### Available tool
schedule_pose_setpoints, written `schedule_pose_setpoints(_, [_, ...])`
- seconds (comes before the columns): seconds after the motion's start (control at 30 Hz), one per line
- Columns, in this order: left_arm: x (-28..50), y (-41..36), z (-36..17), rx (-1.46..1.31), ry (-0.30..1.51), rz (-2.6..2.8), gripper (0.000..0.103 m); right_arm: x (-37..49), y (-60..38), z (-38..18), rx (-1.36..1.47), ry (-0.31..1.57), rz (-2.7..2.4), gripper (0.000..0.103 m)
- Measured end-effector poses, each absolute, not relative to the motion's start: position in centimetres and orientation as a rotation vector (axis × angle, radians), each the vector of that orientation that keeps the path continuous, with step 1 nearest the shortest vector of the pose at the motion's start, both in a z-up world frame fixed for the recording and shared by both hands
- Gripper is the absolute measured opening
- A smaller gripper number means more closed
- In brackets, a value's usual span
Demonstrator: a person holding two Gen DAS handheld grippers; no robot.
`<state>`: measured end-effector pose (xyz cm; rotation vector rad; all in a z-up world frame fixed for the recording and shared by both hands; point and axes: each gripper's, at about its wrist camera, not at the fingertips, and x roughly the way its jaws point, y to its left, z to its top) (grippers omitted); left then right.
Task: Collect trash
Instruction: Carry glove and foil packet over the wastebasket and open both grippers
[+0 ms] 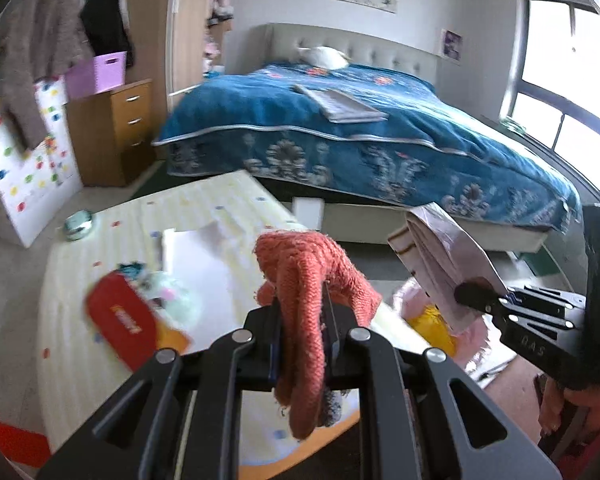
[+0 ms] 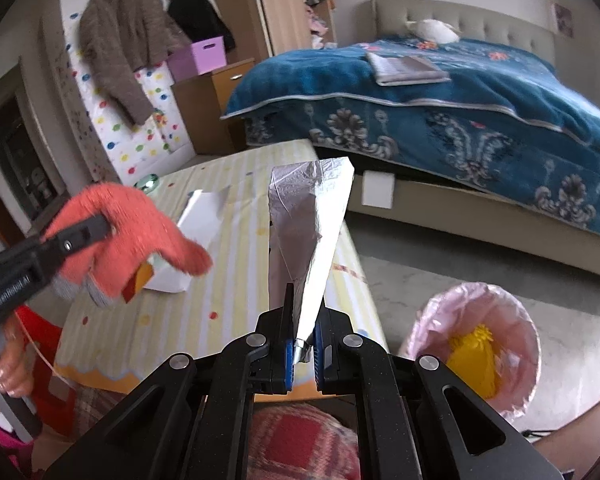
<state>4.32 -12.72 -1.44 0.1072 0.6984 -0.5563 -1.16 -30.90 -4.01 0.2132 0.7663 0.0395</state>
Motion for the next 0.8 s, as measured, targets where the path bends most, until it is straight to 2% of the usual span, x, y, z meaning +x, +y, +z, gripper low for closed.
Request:
schedule_pose_setpoints(0.57, [1.4, -30.6, -5.1, 0.327, 0.669, -0.853, 0.013, -6.9, -44.2, -7.5, 0.329, 0.794, -0.232, 0.008])
schedule_pose_setpoints(0.8, [2.6, -34.3, -6.7, 0.322, 0.695, -0.896, 0.013, -7.0, -48.0, -9.5, 0.363, 0.822, -0.273, 0.010])
